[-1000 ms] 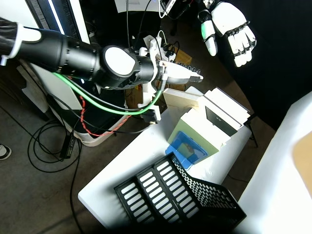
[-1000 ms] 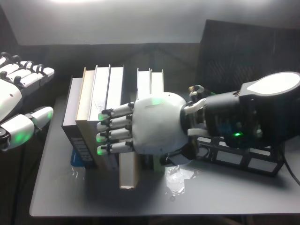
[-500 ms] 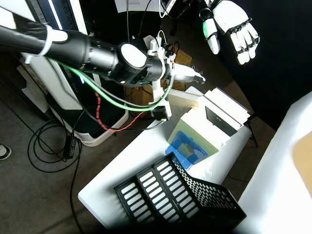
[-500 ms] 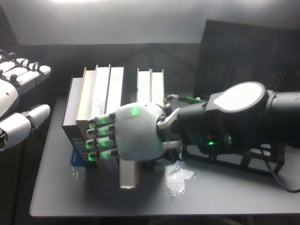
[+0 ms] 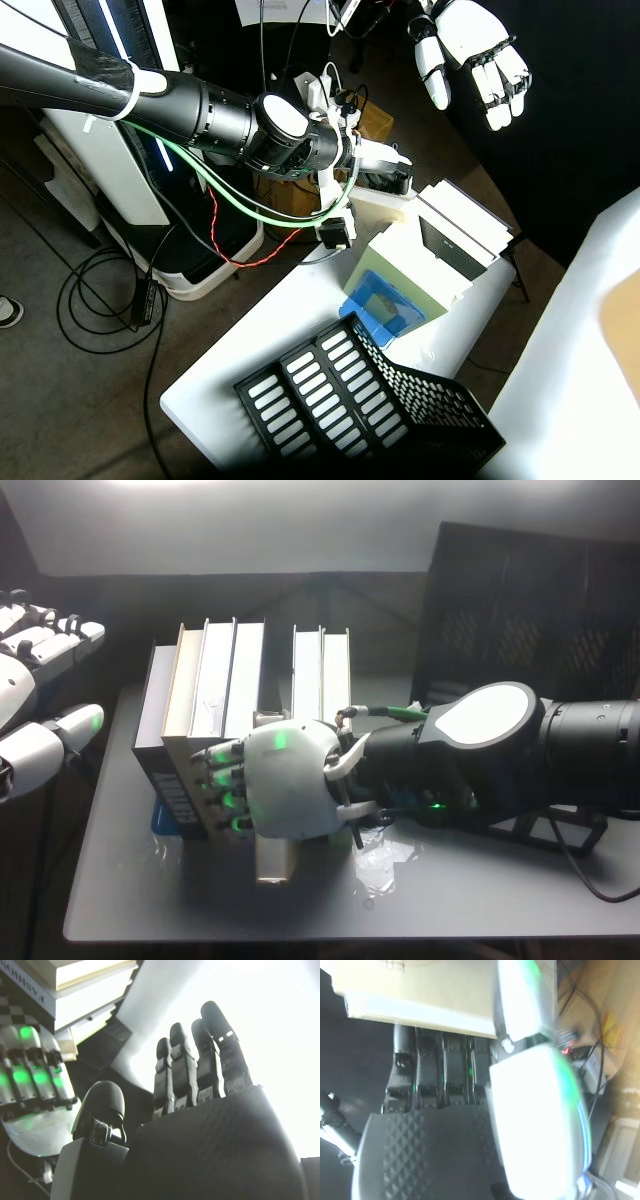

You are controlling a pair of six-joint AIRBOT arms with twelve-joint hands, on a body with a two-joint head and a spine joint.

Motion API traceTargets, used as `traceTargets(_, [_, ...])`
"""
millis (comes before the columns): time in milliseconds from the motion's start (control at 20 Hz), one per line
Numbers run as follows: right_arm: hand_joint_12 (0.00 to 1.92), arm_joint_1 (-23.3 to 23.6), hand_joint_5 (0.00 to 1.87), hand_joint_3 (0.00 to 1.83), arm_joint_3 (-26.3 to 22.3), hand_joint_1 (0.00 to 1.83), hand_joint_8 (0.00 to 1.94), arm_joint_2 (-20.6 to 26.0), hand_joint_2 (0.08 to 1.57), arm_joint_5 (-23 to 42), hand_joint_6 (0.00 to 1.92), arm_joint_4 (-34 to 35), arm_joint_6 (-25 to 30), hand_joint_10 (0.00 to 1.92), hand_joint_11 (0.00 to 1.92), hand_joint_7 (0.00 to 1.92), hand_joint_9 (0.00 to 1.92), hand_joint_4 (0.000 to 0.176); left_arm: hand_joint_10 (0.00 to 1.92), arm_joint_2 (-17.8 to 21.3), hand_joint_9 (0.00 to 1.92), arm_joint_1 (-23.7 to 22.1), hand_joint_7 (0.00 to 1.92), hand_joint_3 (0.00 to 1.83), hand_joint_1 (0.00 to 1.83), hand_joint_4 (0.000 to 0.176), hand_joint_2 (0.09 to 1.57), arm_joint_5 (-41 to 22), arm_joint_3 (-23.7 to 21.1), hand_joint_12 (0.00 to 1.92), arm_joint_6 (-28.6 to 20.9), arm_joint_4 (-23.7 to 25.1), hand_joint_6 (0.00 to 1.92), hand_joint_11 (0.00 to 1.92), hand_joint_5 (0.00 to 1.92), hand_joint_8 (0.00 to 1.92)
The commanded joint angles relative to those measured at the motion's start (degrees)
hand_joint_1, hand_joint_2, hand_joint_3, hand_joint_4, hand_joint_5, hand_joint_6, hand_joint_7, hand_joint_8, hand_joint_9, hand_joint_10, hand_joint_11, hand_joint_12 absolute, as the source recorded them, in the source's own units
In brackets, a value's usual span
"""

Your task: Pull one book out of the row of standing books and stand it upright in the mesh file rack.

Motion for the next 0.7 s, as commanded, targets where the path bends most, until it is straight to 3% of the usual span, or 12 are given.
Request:
traceTargets(0, [0.25, 0.28, 0.55, 0.08, 0.08, 0.53, 0.04, -0.04, 1.37, 0.33, 0.11, 0.27, -0.46, 0.52, 0.00, 0.38, 0.03, 0.000, 0.62, 0.09, 0.00, -0.18, 0.36, 0.00, 0.00, 0.000, 1.54, -7.47, 0.36, 1.11, 0.03, 0.13, 0.01, 0.00, 0.29, 0.01])
traceTargets(50, [0.25, 0.28, 0.55, 0.08, 0.08, 0.53, 0.04, -0.13, 1.37, 0.33, 0.11, 0.27, -0.46, 0.52, 0.00, 0.38, 0.03, 0.000, 0.62, 0.08, 0.00, -0.17, 0.36, 0.00, 0.00, 0.000, 1.54, -7.49, 0.36, 1.11, 0.03, 0.13, 0.01, 0.00, 0.29, 0.01])
traceTargets(100, [0.06, 0.28, 0.43, 0.01, 0.08, 0.95, 0.01, -0.21, 1.25, 0.35, 0.06, 0.27, -0.46, 0.55, 0.00, 0.30, 0.01, 0.000, 0.57, 0.03, 0.00, -0.17, 0.34, 0.00, 0.00, 0.000, 1.54, -7.51, 0.40, 1.06, 0.01, 0.13, 0.00, 0.00, 0.28, 0.00])
traceTargets(150, [0.43, 0.28, 0.42, 0.00, 0.21, 1.21, 0.02, -0.38, 1.13, 0.35, 0.04, 0.27, -0.58, 0.53, 0.00, 0.32, 0.08, 0.000, 0.58, -0.03, 0.00, -0.17, 0.34, 0.00, 0.00, 0.000, 1.54, -7.57, 0.46, 1.10, -0.05, 0.13, 0.00, 0.00, 0.28, 0.00])
traceTargets(200, [0.05, 0.27, 0.47, 0.00, 0.45, 1.31, 0.01, -0.59, 1.11, 0.34, 0.04, 0.28, -0.58, 0.52, 0.00, 0.31, 0.05, 0.000, 0.62, -0.06, 0.00, -0.17, 0.35, 0.00, 0.00, 0.000, 1.54, -7.68, 0.48, 1.25, -0.22, 0.17, 0.01, 0.00, 0.29, 0.01])
traceTargets(300, [0.06, -0.02, 0.25, 0.03, 0.97, 1.15, 0.00, -0.96, 1.22, 0.19, 0.01, 0.28, -0.58, 0.35, 0.00, 0.17, 0.01, 0.000, 0.64, -0.07, 0.00, -0.17, 0.35, 0.00, 0.00, 0.000, 1.54, -7.94, 0.51, 1.32, -0.48, 0.30, 0.01, 0.00, 0.29, 0.00])
traceTargets(350, [0.92, -0.28, 0.54, 0.00, 1.31, 1.28, 0.10, -1.17, 1.07, -0.14, 0.10, 0.19, -0.58, 0.54, 0.00, 0.46, 0.23, 0.000, 0.57, -0.10, 0.00, -0.17, 0.33, 0.00, 0.00, 0.000, 1.54, -8.15, 0.56, 1.19, -0.60, 0.37, 0.01, 0.00, 0.28, 0.01])
traceTargets(400, [1.15, -0.54, 0.54, 0.00, 1.77, 1.29, 0.07, -1.57, 1.09, -0.75, 0.08, -0.53, -0.58, 0.63, 0.00, 0.50, 0.20, 0.000, 0.57, -0.11, 0.00, -0.17, 0.33, 0.00, 0.00, 0.000, 1.54, -8.32, 0.59, 1.18, -0.75, 0.47, 0.01, 0.00, 0.28, 0.01])
traceTargets(450, [1.55, -0.82, 0.63, 0.00, 2.35, 1.30, 0.15, -2.02, 1.10, -1.35, 0.14, -1.09, -0.58, 0.97, 0.00, 0.67, 0.28, 0.000, 0.57, -0.11, 0.00, -0.17, 0.34, 0.00, 0.00, 0.000, 1.54, -8.44, 0.62, 1.18, -0.94, 0.55, 0.01, 0.00, 0.29, 0.01])
traceTargets(500, [1.85, -1.19, 0.62, 0.01, 3.15, 1.21, 1.34, -2.60, 1.25, -1.97, 1.02, -1.57, -0.58, 1.65, 0.25, 0.72, 0.34, 0.000, 0.51, -0.11, 0.00, -0.17, 0.30, 0.00, 0.00, 0.000, 1.53, -8.59, 0.65, 1.13, -1.11, 0.66, 0.00, 0.00, 0.27, 0.00])
traceTargets(550, [1.91, -1.41, 0.56, 0.00, 3.84, 1.18, 1.66, -3.09, 1.31, -2.62, 1.28, -2.13, -0.58, 1.83, 0.32, 0.69, 0.34, 0.000, 0.52, -0.10, 0.00, -0.17, 0.30, 0.00, 0.00, 0.000, 1.53, -8.79, 0.66, 1.21, -1.22, 0.74, 0.00, 0.00, 0.26, 0.00])
traceTargets(650, [1.92, -1.90, 0.54, 0.00, 5.59, 1.17, 1.74, -4.21, 1.33, -3.92, 1.35, -3.09, -0.58, 1.89, 0.34, 0.67, 0.34, 0.000, 0.58, -0.09, 0.00, -0.17, 0.31, 0.00, 0.00, 0.000, 1.53, -9.20, 0.78, 1.38, -1.66, 0.92, 0.01, 0.00, 0.29, 0.01])
